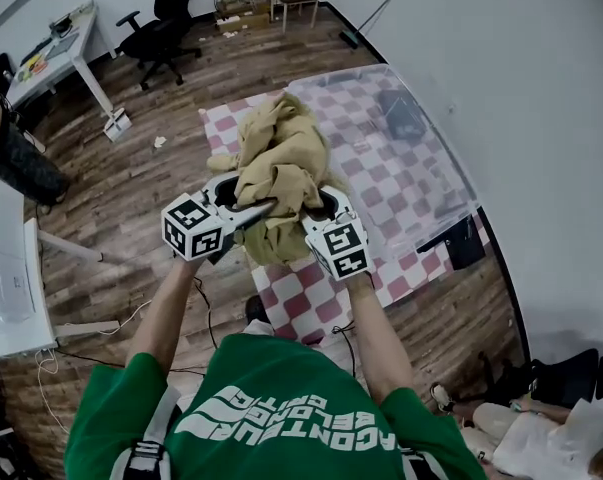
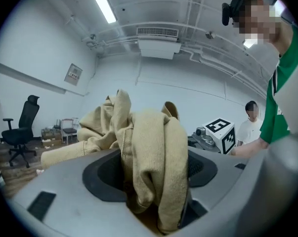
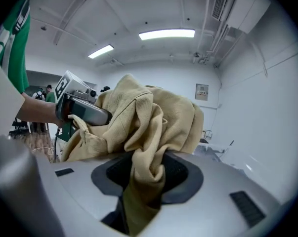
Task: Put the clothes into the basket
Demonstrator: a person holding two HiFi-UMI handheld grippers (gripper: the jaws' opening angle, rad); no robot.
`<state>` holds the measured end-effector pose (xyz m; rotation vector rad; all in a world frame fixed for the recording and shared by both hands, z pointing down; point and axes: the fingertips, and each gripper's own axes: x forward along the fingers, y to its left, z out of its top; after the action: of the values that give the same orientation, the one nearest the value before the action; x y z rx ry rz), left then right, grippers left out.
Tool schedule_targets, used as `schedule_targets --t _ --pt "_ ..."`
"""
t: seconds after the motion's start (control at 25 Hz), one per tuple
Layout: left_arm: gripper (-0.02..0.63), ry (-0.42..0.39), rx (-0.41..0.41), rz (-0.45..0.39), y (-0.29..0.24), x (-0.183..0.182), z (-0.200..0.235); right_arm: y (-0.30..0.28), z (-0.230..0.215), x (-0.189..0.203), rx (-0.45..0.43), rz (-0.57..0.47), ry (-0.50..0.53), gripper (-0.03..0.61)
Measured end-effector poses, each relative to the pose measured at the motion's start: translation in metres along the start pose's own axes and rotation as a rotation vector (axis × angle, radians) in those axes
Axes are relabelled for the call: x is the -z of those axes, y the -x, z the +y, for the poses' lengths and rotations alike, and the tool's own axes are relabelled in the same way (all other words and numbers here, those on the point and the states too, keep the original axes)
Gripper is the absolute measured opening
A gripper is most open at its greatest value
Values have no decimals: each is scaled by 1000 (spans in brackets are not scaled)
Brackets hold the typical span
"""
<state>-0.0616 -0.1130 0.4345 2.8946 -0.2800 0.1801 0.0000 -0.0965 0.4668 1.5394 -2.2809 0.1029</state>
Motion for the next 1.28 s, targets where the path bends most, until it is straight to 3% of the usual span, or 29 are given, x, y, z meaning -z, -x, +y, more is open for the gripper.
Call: schedule_targets --t 0.32,0.64,0.96,1.28 --pt "302 -97 1 -84 8 -73 17 -8 -23 -76 43 -90 96 153" --pt "299 -152 43 -150 23 -118 28 -12 -27 -126 109 -135 147 152" --pt "298 -196 179 -177 -23 -150 15 17 -74 -136 249 -131 136 152" --pt "296 -203 295 -174 -92 -162 -27 74 -131 -118 366 -110 116 152"
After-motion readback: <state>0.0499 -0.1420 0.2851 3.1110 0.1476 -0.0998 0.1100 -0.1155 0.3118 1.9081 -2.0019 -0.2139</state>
